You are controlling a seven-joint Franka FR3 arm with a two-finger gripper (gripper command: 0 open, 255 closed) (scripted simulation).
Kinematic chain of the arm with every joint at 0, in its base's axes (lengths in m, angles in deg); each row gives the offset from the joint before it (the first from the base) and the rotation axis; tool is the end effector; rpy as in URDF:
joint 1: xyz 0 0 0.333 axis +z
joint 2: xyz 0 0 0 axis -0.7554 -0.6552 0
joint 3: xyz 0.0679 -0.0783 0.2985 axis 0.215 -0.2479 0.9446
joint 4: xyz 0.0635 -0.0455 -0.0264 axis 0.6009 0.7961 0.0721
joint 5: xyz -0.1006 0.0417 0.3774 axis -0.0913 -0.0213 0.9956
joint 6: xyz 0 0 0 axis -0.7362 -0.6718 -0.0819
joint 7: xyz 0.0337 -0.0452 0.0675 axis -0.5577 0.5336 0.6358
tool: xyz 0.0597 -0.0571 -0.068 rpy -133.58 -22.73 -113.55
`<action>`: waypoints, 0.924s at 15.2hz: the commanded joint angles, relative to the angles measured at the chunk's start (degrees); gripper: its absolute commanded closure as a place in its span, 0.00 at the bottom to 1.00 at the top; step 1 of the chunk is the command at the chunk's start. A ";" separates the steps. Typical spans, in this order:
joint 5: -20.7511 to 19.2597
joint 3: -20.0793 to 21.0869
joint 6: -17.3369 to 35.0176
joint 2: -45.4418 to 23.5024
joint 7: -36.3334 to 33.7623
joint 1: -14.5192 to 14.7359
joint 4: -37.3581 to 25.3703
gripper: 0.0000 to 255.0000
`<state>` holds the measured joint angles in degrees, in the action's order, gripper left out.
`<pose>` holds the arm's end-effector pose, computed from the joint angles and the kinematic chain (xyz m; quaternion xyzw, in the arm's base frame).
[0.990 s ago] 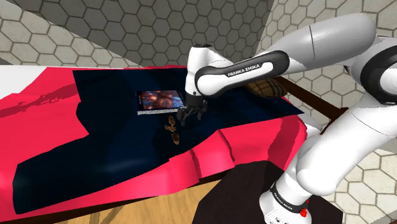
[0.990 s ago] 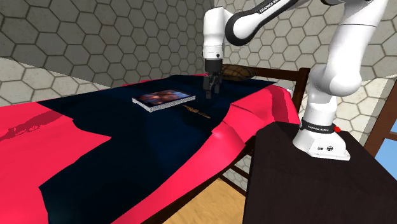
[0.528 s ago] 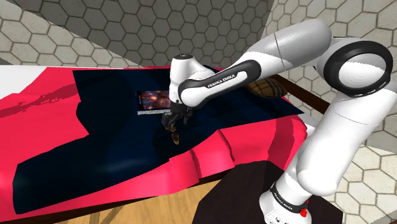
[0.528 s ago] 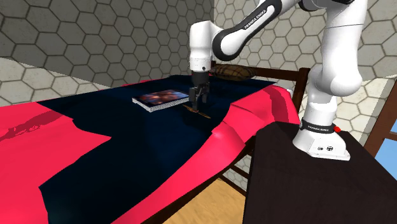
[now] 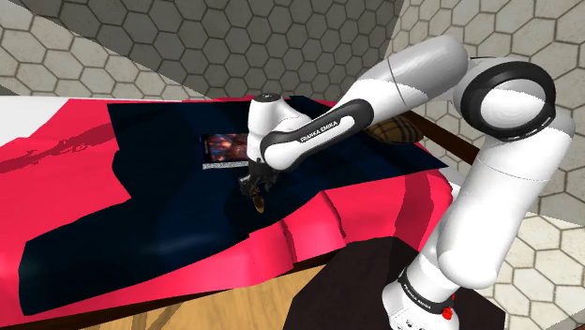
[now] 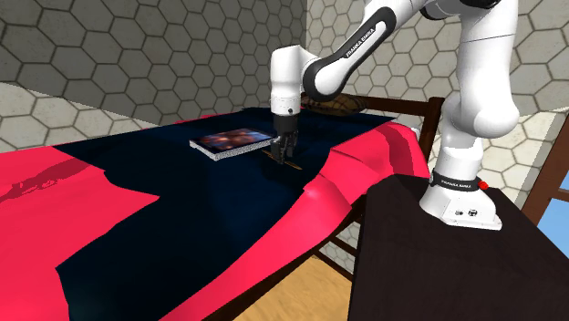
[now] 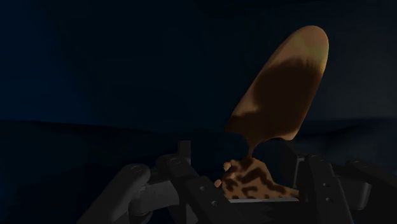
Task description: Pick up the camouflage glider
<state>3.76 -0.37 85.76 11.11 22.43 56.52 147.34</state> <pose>0.5192 0.1836 0.3267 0.9977 -0.0621 0.0163 0.0236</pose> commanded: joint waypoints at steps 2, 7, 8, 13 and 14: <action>-0.04 -0.01 0.20 -0.07 -0.02 -0.01 0.12 1.00; -0.02 -0.01 0.19 0.00 0.00 -0.01 0.17 1.00; -0.02 -0.01 0.20 -0.01 0.00 -0.01 0.16 1.00; 0.78 0.16 -2.75 1.85 0.62 -0.08 -0.99 1.00; 0.97 0.19 -3.46 2.30 0.77 -0.09 -1.28 1.00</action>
<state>4.56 -0.19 83.02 13.03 23.04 56.46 146.40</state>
